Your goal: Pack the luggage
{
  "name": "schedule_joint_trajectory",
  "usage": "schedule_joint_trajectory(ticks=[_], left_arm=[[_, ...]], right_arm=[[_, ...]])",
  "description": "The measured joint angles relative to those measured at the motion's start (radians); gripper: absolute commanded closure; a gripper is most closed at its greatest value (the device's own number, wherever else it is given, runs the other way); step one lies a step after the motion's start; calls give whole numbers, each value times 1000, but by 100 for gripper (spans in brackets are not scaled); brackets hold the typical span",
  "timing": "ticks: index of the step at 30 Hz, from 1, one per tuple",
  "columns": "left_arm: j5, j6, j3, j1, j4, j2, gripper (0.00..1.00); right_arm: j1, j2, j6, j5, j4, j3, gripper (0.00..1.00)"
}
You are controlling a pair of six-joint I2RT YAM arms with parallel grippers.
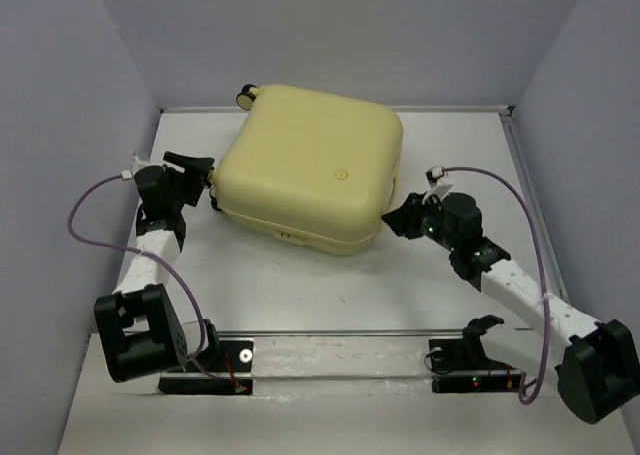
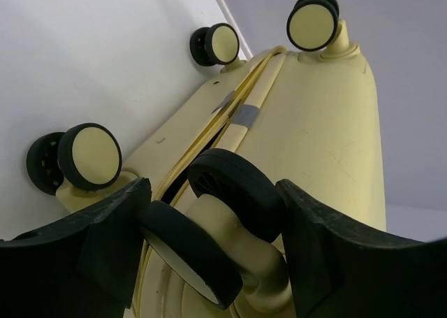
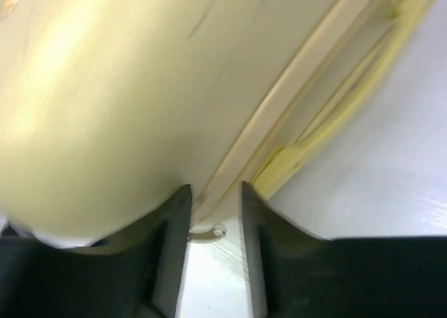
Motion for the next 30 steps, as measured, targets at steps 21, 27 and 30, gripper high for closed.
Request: schedule_joint_trajectory(ticks=[21,27,30], left_arm=[[19,35,-10,3,-174,-163,94],[27,44,-26,13,-185,-163,68],[30,66,-23,16,-202,-163,26]], right_arm=[[205,5,-140,32,241,-263,44],[205,-30,-156,88,266,-294,31],[205,-29,-164,101,266,-294,28]])
